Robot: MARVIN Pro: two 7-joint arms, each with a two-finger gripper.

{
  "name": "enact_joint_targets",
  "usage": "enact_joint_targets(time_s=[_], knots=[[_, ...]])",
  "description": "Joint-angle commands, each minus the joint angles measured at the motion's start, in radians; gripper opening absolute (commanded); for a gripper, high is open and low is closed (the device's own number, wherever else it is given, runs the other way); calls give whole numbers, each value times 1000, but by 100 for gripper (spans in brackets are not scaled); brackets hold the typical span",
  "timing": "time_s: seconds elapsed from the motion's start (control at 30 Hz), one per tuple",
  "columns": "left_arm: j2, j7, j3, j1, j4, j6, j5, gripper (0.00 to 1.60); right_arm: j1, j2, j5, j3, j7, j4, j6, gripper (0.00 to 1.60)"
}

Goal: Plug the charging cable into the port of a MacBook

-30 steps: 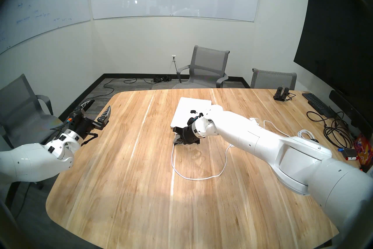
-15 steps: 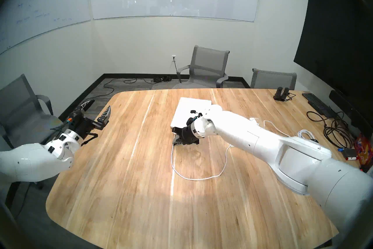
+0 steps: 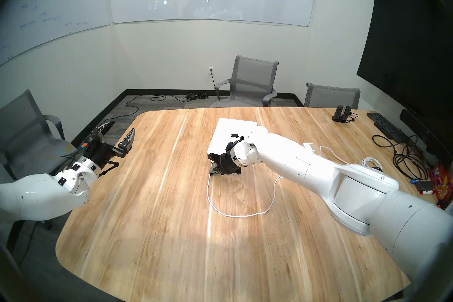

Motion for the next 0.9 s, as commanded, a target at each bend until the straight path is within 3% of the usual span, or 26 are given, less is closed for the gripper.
enact_joint_targets(time_s=[0.0,0.47,0.87], knots=[[1,1,-13,-15,-2,-7,2,160,28,-36,-15,1,23,21,2,0],[1,1,-14,-15,-2,-8,2,160,21,-63,-40,6,54,66,5,0],[1,2,-14,-15,-2,-8,2,160,-8,-51,-46,21,79,70,-1,0]])
